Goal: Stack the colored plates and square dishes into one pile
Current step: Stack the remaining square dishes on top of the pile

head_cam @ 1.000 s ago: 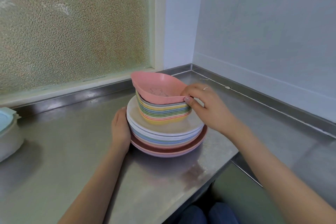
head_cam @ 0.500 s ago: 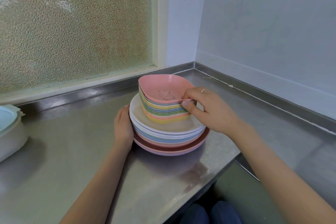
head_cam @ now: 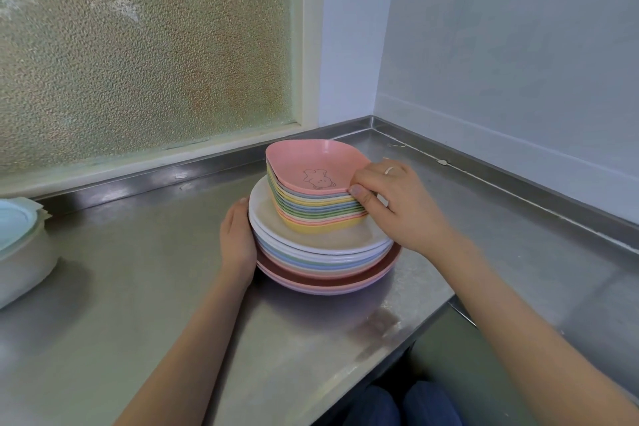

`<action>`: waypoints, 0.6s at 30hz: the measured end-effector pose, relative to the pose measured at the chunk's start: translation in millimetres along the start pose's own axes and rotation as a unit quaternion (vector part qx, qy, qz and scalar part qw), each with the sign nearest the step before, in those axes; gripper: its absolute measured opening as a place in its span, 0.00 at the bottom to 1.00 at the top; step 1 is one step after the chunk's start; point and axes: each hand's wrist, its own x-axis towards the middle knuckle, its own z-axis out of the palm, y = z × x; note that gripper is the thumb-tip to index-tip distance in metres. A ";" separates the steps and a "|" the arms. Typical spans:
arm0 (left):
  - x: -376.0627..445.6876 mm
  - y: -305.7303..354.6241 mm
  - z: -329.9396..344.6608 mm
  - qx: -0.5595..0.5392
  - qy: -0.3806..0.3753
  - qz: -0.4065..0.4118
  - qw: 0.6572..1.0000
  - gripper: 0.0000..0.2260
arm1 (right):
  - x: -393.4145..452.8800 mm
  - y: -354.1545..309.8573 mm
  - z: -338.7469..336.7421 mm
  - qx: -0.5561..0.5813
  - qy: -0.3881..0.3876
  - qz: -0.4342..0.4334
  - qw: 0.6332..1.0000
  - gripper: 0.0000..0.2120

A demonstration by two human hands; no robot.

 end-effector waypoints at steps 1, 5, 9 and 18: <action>-0.2 0.0 -0.3 0.002 -0.002 0.001 1.000 0.16 | -0.4 1.1 -0.5 0.014 0.014 -0.005 1.000 0.17; 0.5 0.2 -0.2 -0.003 -0.003 -0.001 1.000 0.15 | -15.7 6.8 1.3 0.177 0.117 0.087 0.973 0.16; 1.4 -2.3 -0.5 0.013 0.010 0.001 1.000 0.15 | -44.5 12.2 22.6 0.341 0.096 0.362 0.862 0.20; -11.8 -1.3 -5.0 -0.026 -0.016 -0.008 0.999 0.15 | -57.7 10.9 64.0 0.478 0.083 0.464 0.741 0.32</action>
